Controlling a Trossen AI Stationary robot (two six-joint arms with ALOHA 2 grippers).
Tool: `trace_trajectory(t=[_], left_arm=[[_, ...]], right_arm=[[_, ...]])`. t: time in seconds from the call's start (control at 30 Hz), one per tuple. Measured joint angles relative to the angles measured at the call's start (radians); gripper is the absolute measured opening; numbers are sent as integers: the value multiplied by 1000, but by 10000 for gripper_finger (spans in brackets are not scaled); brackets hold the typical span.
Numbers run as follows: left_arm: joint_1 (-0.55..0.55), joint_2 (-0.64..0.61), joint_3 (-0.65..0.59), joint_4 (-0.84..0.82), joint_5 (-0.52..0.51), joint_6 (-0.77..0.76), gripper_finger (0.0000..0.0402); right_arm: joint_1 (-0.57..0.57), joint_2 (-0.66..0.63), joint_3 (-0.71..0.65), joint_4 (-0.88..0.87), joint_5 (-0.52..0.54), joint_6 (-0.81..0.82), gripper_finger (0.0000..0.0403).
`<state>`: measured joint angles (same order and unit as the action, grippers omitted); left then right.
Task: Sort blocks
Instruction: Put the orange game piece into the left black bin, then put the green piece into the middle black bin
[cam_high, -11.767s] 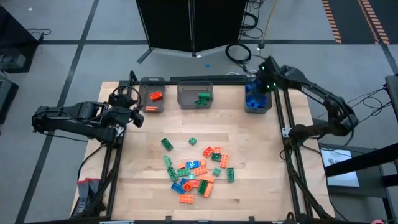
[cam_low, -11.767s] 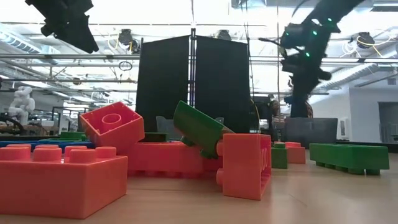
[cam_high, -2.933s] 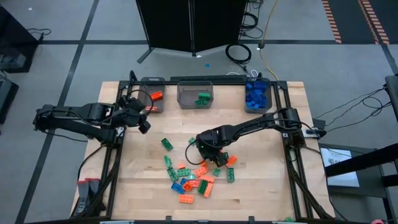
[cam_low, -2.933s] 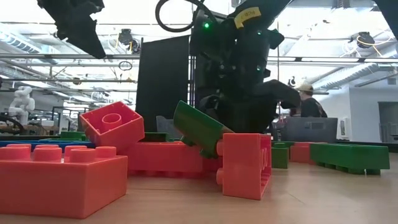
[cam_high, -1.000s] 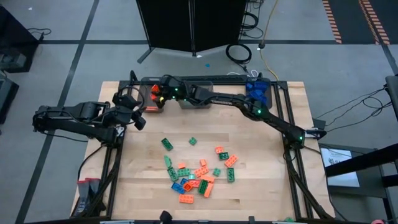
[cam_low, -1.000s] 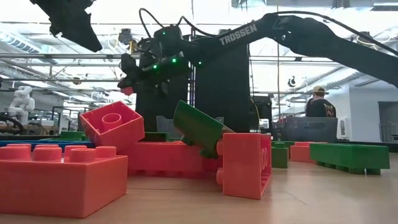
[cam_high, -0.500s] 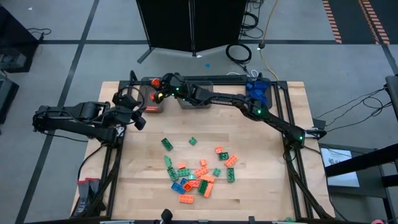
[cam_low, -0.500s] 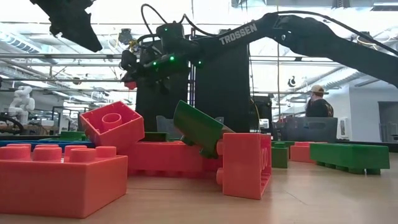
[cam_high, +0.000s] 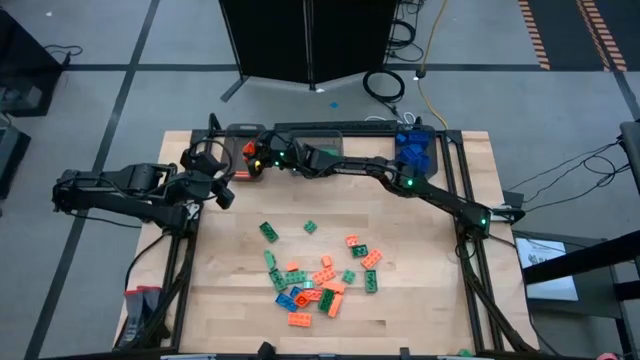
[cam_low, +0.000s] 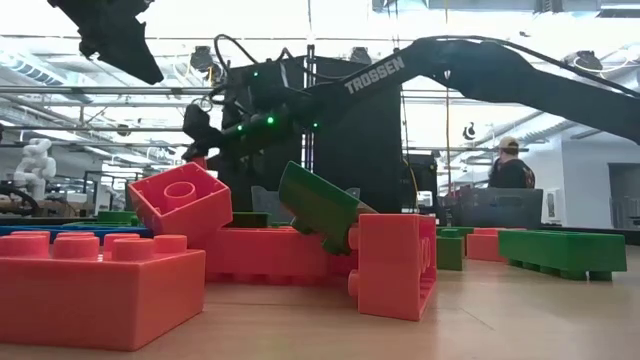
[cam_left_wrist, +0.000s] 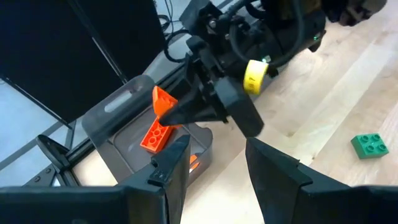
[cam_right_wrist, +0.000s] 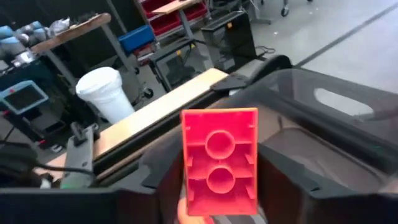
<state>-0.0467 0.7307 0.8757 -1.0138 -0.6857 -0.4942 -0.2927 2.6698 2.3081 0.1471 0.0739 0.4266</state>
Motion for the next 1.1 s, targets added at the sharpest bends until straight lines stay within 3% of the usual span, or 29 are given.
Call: trace_trajectory(t=[0.17, 0.47, 0.6, 0.77, 0.93, 1.1], left_arm=[[0, 0, 0, 0, 0, 1, 160], [0, 0, 0, 0, 0, 2, 160], [0, 0, 0, 0, 0, 2, 160], [0, 0, 0, 0, 0, 3, 160], [0, 0, 0, 1, 0, 2, 160], [0, 0, 0, 1, -1, 2, 160]], right_arm=[[9, -1, 8, -8, -2, -70, 213], [11, -78, 48, -189, -95, -293, 196], [22, -212, 49, -426, -148, -496, 186], [68, -324, 51, -856, -238, -715, 172], [141, -310, 48, -1201, -267, -850, 161], [192, -210, 45, -1266, -261, -915, 160]])
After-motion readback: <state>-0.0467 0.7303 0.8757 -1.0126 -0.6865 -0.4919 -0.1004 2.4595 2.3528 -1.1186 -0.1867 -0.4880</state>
